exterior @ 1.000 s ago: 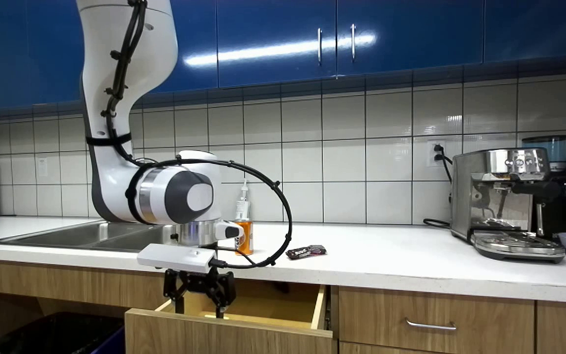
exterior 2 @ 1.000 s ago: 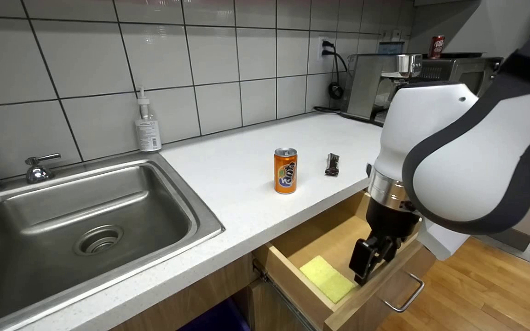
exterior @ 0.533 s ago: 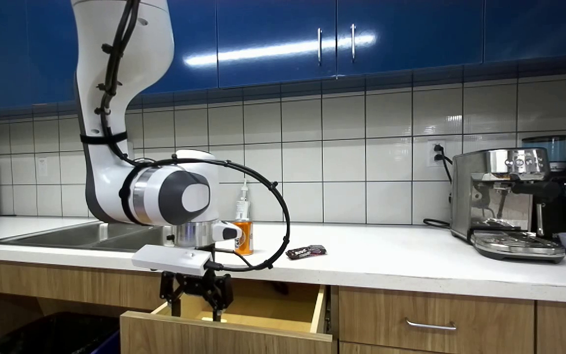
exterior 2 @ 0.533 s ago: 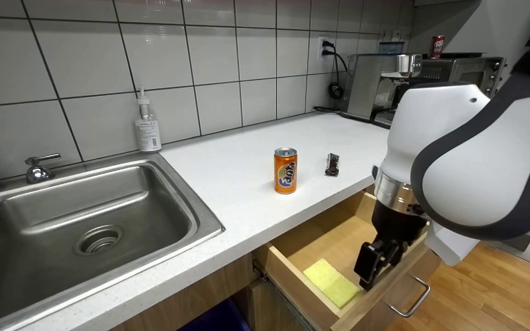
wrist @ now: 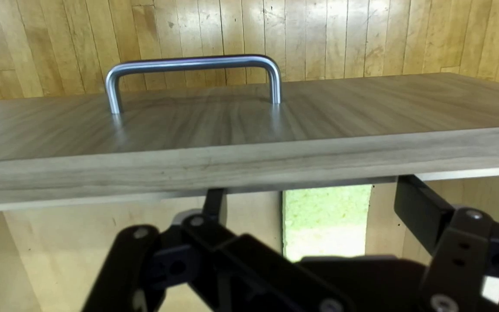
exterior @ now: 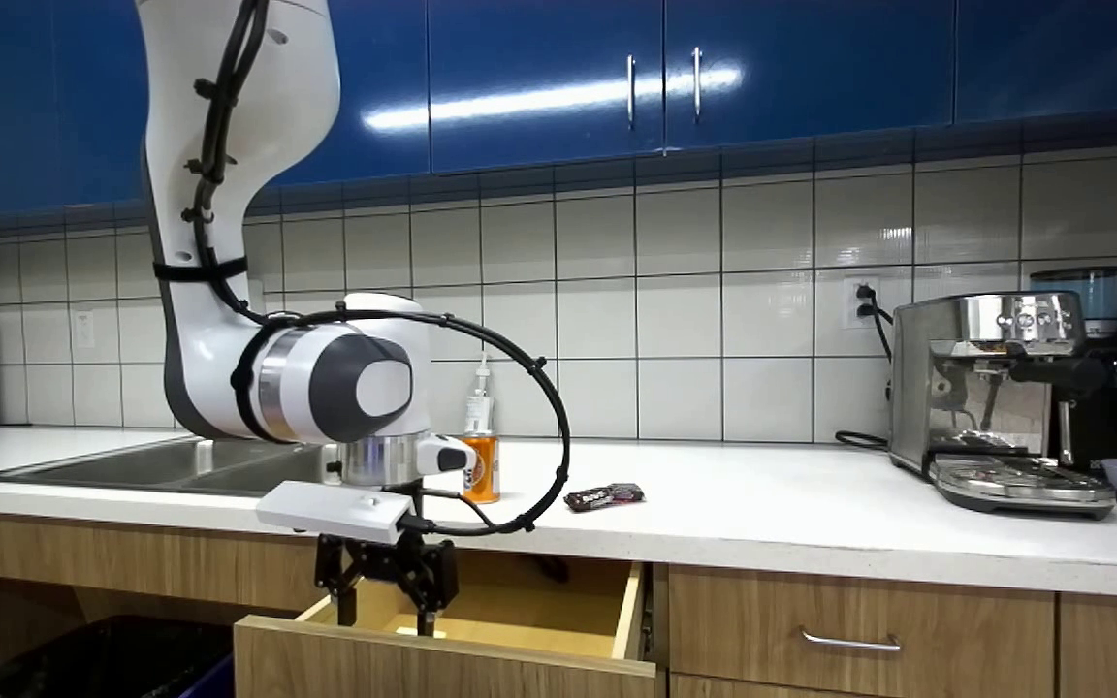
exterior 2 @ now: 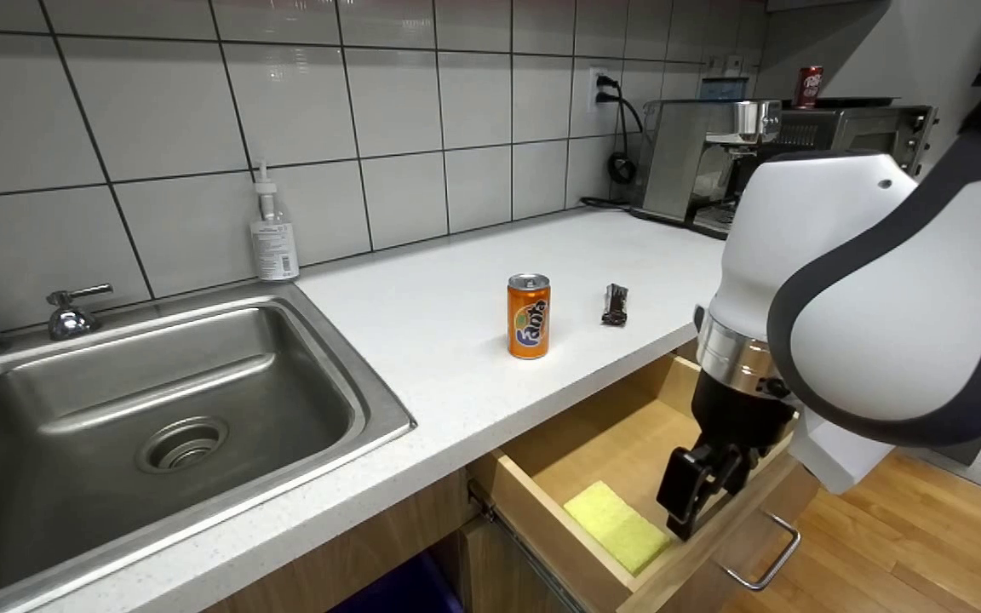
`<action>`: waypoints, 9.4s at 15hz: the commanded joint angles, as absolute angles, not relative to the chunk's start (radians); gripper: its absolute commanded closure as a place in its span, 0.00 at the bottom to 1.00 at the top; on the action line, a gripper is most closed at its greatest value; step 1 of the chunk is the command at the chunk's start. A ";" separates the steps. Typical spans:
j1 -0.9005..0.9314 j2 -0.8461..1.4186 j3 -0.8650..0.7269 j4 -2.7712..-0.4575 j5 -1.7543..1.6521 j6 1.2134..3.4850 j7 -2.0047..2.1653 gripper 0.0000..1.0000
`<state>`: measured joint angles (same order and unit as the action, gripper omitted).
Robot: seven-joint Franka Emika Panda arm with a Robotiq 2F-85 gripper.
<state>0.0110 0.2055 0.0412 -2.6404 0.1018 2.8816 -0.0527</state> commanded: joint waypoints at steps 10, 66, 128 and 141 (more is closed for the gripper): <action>0.015 -0.005 0.022 -2.578 0.020 2.771 0.024 0.00; 0.040 0.411 -0.011 -1.956 -0.015 2.766 0.013 0.00; -0.056 -0.007 -0.081 -2.540 -0.036 2.919 -0.097 0.62; -0.068 0.101 -0.077 -2.546 -0.024 3.028 -0.134 0.62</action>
<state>-0.0528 0.0841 -0.0829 -2.5452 -0.0452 2.9813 -0.0793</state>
